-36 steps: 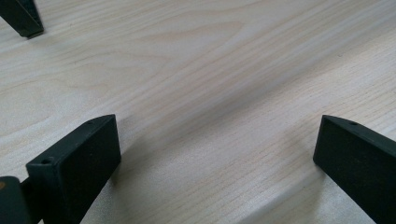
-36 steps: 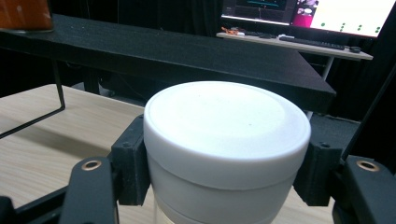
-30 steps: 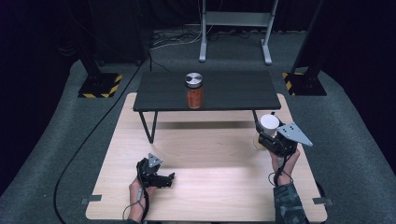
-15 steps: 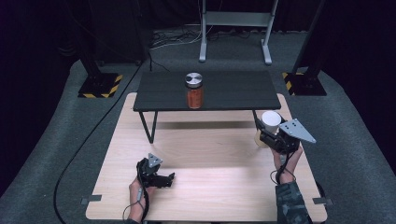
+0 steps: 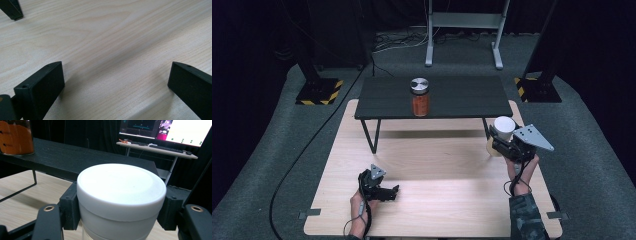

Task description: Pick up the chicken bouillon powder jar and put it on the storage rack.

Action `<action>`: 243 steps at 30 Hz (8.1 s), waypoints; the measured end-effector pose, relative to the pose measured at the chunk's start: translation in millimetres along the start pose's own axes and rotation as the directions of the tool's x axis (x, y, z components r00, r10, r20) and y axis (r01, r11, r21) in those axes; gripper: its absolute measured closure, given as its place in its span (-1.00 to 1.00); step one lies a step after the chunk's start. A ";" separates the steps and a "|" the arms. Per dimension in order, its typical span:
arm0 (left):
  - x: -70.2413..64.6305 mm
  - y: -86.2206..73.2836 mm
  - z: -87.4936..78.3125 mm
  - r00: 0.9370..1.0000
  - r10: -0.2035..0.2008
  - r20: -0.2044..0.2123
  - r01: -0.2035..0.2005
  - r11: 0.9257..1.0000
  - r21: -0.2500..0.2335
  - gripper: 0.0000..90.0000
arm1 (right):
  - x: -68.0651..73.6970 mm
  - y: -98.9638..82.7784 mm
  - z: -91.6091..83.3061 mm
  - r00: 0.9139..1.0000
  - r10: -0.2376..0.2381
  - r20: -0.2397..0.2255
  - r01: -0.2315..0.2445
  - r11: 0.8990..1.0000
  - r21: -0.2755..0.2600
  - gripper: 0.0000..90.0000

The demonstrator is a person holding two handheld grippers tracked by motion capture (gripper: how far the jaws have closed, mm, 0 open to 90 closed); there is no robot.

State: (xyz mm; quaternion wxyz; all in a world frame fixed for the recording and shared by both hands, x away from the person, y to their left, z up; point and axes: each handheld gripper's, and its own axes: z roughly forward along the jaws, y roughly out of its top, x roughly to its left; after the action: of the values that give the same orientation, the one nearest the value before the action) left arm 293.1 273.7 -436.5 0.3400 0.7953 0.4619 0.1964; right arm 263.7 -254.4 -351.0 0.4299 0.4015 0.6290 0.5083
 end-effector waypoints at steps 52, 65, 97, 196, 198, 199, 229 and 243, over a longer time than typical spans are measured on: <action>0.0 -0.1 0.0 1.000 0.000 0.000 0.000 1.000 0.000 -0.99 | -9.9 45.0 5.3 0.999 -0.042 -0.010 0.042 0.999 0.009 -0.27; 0.0 -0.1 0.0 1.000 0.000 0.000 0.000 1.000 0.000 -0.99 | -10.3 57.2 9.0 0.999 -0.052 -0.013 0.052 0.999 0.005 -0.27; 0.2 0.0 0.0 1.000 0.002 0.000 -0.002 1.000 0.000 -0.99 | -11.8 80.6 22.3 0.997 -0.079 -0.008 0.079 0.997 0.003 -0.27; 0.2 0.0 -0.1 1.000 0.007 0.002 -0.007 1.000 0.000 -0.99 | -36.6 112.4 82.1 0.998 0.064 -0.009 -0.063 0.995 0.075 -0.65; 0.1 0.0 -0.1 1.000 0.006 0.003 -0.006 1.000 0.000 -0.99 | -36.9 118.7 80.5 0.998 0.060 -0.019 -0.057 0.992 0.114 -0.76; 0.1 -0.1 -0.1 1.000 0.006 0.003 -0.006 1.000 0.000 -0.99 | -37.3 121.2 79.3 0.998 0.060 -0.025 -0.056 0.990 0.131 -0.79; 0.0 0.0 -0.1 1.000 0.005 0.003 -0.005 1.000 0.000 -0.99 | -11.7 -18.9 0.1 0.983 0.131 -0.129 -0.057 0.885 0.463 -1.00; 0.0 -0.1 -0.1 1.000 0.006 0.003 -0.006 1.000 0.000 -0.99 | 11.4 -89.1 -4.1 0.988 0.138 -0.064 -0.086 0.856 0.509 -1.00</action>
State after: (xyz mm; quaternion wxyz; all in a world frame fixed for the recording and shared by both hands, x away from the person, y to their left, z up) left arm 293.0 273.8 -436.4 0.3401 0.7969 0.4590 0.1964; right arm 250.3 -259.2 -439.8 0.2481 0.5104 0.7359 0.3693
